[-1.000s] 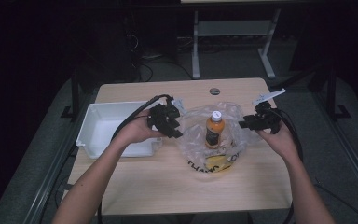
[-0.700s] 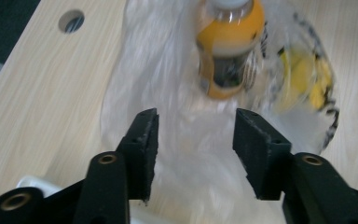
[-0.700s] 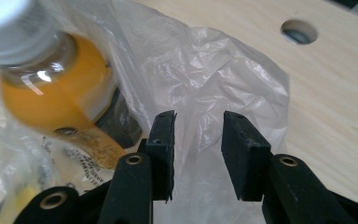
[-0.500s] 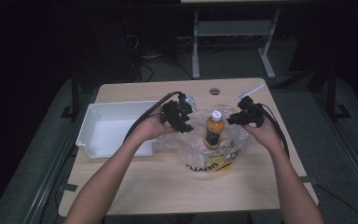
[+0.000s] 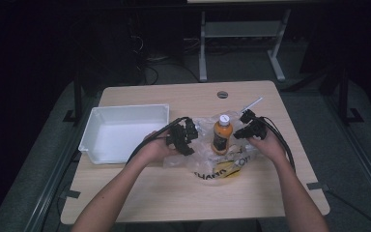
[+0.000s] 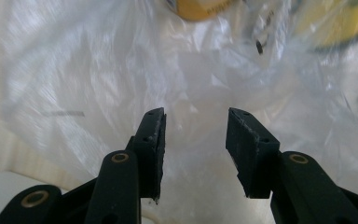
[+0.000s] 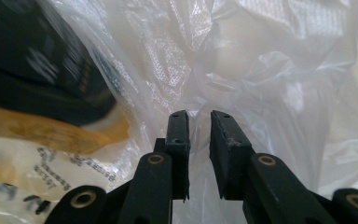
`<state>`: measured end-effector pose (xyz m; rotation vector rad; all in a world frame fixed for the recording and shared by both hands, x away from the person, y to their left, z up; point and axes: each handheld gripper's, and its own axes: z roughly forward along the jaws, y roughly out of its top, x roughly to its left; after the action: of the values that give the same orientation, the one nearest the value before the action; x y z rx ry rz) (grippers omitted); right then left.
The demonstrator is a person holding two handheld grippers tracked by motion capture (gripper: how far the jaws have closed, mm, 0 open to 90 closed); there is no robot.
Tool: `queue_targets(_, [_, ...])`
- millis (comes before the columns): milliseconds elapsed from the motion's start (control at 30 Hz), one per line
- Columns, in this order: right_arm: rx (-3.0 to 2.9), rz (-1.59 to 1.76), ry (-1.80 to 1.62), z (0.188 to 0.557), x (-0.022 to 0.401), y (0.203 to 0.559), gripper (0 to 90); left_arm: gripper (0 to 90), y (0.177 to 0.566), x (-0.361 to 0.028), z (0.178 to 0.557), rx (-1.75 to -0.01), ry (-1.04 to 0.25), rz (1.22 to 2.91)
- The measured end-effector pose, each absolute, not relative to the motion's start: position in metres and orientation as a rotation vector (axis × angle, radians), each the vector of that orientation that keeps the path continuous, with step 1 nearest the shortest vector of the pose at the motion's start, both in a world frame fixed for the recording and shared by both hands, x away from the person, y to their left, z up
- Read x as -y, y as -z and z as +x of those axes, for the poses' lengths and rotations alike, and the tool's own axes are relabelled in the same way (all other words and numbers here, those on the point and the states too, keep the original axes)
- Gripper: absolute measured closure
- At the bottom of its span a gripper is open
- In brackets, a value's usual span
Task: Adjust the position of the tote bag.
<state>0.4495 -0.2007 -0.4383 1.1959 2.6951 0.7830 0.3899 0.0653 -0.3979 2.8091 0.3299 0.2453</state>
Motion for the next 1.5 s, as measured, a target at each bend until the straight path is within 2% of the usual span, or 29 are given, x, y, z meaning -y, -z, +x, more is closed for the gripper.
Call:
queue_targets(467, [-2.704, 1.211, -0.717, 0.443, 0.208, 0.449, 77.3, 56.9, 0.414, -0.072, 0.378, -0.325, -0.217, 2.82])
queue_targets(667, [-2.668, 1.264, -0.776, 0.438, 0.225, 0.452, 77.1, 56.8, 0.421, -0.076, 0.375, -0.331, -0.197, 2.834])
queue_targets(867, [-2.657, 1.279, -0.781, 0.435, 0.229, 0.45, 72.8, 56.2, 0.429, -0.075, 0.372, -0.32, -0.19, 2.851])
queue_targets(1067, [-2.602, 1.241, -0.876, 0.428, 0.228, 0.433, 66.6, 55.3, 0.412, -0.083, 0.374, -0.368, -0.173, 2.763])
queue_targets(1300, [-2.527, 1.216, -1.027, 0.414, 0.236, 0.41, 57.8, 53.0, 0.373, -0.092, 0.383, -0.381, -0.184, 2.651])
queue_targets(1500, [-2.484, 1.185, -1.107, 0.403, 0.238, 0.392, 55.2, 53.1, 0.345, -0.091, 0.387, -0.379, -0.204, 2.584])
